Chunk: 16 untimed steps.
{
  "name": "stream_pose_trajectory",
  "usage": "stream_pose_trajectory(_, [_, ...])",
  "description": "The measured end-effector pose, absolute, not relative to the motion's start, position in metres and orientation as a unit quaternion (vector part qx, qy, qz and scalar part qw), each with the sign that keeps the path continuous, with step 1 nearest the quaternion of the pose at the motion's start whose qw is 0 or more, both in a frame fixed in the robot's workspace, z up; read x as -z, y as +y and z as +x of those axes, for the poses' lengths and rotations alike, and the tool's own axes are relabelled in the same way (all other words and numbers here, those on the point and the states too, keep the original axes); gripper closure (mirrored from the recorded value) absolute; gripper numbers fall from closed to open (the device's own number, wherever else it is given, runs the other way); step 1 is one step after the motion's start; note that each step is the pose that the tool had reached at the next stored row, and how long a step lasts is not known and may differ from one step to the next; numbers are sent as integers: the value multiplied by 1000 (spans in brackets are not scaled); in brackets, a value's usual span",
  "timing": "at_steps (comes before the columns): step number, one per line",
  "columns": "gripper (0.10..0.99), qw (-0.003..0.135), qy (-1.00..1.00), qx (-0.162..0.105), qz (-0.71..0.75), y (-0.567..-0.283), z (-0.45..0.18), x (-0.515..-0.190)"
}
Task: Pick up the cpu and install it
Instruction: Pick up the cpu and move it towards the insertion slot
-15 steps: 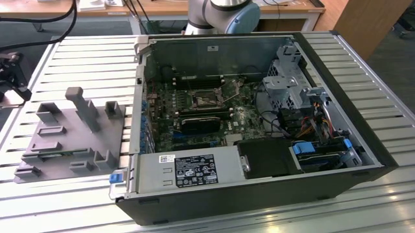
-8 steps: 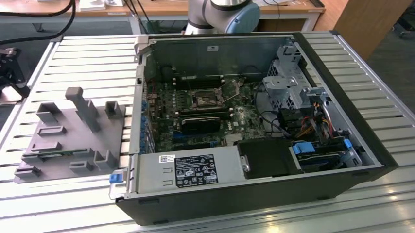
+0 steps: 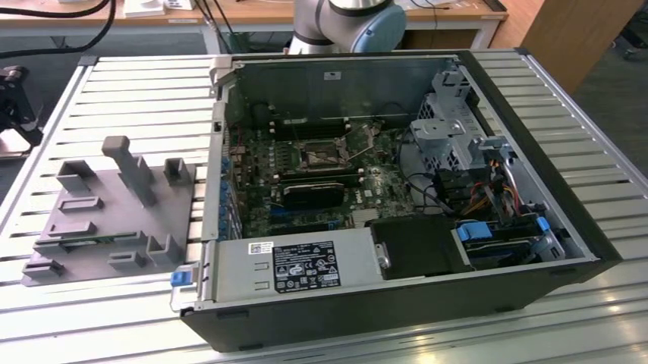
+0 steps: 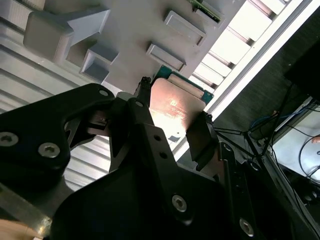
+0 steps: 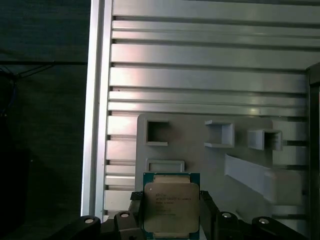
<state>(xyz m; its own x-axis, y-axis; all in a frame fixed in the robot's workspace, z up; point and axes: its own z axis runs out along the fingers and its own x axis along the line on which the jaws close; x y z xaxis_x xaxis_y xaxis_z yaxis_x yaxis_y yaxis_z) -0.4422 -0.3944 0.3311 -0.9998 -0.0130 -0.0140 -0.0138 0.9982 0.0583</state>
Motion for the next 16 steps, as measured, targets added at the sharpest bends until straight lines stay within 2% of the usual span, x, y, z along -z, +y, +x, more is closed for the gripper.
stream_pose_trajectory(16, [549,7,1000,-29,-7,-390,-442,-350])
